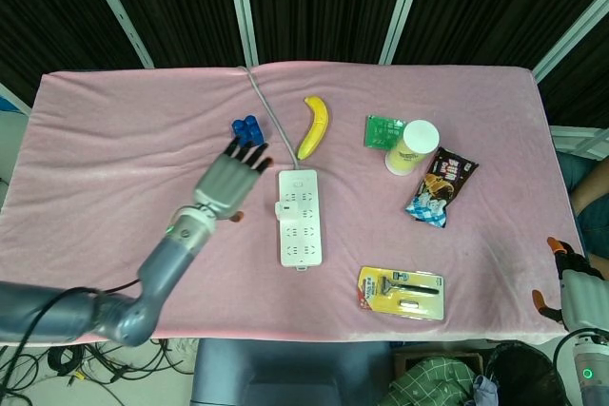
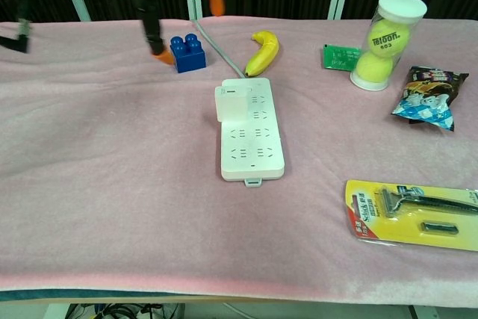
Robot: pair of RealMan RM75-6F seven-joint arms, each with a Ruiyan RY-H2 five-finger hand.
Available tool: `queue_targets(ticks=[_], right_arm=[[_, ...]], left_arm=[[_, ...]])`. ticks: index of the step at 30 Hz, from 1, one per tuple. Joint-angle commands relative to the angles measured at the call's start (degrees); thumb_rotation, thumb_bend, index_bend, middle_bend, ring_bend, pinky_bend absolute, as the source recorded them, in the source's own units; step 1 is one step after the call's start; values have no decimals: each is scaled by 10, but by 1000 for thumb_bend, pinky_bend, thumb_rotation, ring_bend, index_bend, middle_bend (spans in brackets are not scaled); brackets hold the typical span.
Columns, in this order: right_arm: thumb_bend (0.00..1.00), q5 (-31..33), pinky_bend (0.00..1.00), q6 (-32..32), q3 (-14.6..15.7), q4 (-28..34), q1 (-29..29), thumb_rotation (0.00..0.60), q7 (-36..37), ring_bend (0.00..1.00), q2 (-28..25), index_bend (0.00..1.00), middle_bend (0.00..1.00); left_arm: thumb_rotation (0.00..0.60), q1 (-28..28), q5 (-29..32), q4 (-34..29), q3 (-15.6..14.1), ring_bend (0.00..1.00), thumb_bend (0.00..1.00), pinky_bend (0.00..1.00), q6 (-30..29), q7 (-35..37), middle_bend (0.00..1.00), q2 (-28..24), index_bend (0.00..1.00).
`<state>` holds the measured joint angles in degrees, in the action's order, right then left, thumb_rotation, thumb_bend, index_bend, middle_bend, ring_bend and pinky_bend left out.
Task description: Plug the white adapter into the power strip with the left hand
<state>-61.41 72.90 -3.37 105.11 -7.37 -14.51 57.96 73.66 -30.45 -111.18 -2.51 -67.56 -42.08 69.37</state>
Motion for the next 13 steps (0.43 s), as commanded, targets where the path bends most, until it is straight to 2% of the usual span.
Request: queue_targets(ticks=[1,4,6,10,13], right_arm=[[286,-1,271,3,1,0,0,600,-5,162,1,72,92],[285,-2,272,8,0,0,1,600,-8,162,2,72,92],[286,-4,271,11,-1,-2,1,600,-8,162,3,73,91],[272,-12,267,17,-3,-6,2,600,-4,160,6,65,80],[204,-30,241,24,-3,-13,3,600,3,147,9,46,53]], left_arm=[[600,-152,-151,-95,-105,0,110,0,-117,81,44,-111,143],[600,-237,-257,-81,-165,0,110,0,-148,154,49,-133,143],[600,-287,-320,-63,-193,0,110,0,-162,217,49,-141,143],[600,-371,-416,0,-217,0,110,0,-203,331,46,-136,143],[600,-418,-451,50,-219,0,110,0,-230,368,46,-122,143]])
